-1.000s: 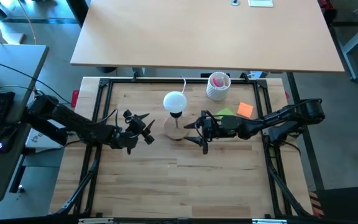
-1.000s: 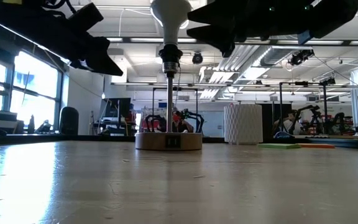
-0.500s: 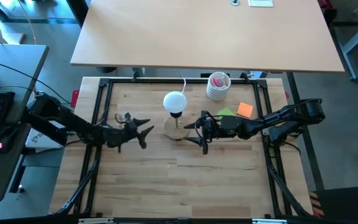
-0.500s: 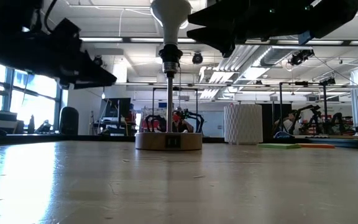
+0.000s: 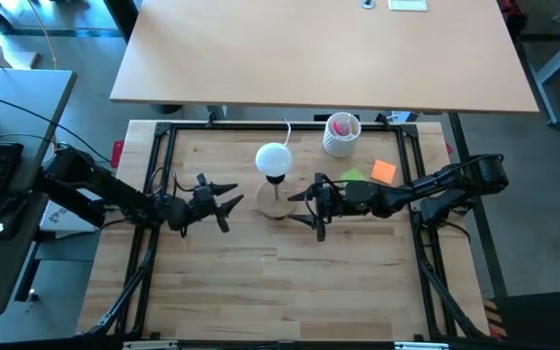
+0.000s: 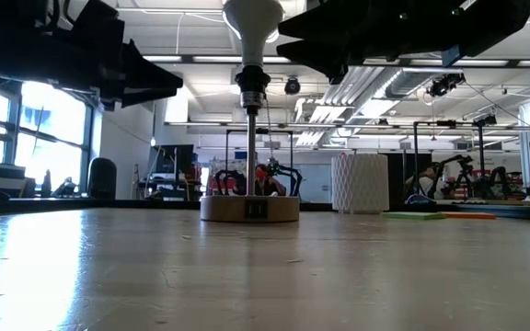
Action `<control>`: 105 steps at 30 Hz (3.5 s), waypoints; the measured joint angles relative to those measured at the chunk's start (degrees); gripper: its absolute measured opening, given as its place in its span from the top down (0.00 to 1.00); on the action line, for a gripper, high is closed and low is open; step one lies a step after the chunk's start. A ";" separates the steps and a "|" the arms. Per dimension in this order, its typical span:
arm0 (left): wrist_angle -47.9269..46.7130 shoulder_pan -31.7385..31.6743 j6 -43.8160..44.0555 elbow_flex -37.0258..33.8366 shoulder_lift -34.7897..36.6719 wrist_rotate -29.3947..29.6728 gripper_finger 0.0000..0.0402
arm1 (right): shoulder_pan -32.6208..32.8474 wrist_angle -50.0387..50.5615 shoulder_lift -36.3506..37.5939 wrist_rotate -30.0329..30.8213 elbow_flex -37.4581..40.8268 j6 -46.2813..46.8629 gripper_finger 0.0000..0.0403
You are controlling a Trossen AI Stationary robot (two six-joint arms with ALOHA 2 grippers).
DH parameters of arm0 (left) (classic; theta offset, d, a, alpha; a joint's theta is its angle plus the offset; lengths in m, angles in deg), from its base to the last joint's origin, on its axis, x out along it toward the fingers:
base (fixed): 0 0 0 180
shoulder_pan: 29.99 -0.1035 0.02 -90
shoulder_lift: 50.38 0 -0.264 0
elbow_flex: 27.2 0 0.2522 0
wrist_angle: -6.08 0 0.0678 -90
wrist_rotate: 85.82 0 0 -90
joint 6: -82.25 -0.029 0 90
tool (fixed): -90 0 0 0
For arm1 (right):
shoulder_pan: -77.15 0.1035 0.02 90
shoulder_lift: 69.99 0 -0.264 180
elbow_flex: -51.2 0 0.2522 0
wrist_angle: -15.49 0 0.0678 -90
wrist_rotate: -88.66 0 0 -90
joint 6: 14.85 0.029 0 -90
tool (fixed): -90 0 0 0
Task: Screw lightbulb
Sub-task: Insert the white lightbulb into the brown lamp
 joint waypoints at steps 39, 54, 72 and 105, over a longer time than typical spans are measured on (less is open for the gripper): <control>0.01 -1.63 -1.24 5.10 -0.02 -6.32 0.57 | -5.77 19.80 10.46 0.12 -5.14 -4.78 0.31; -1.07 -5.07 -19.51 18.92 0.07 -8.66 0.57 | -8.31 27.01 11.78 5.45 -12.94 -5.04 0.31; -5.20 -18.17 -10.64 19.72 0.07 -24.57 0.57 | -13.74 26.04 11.56 -2.45 -13.25 -10.38 0.31; -7.21 -19.89 -8.89 19.70 3.98 -27.31 0.57 | -17.51 19.11 8.41 -16.82 -13.18 -7.24 0.31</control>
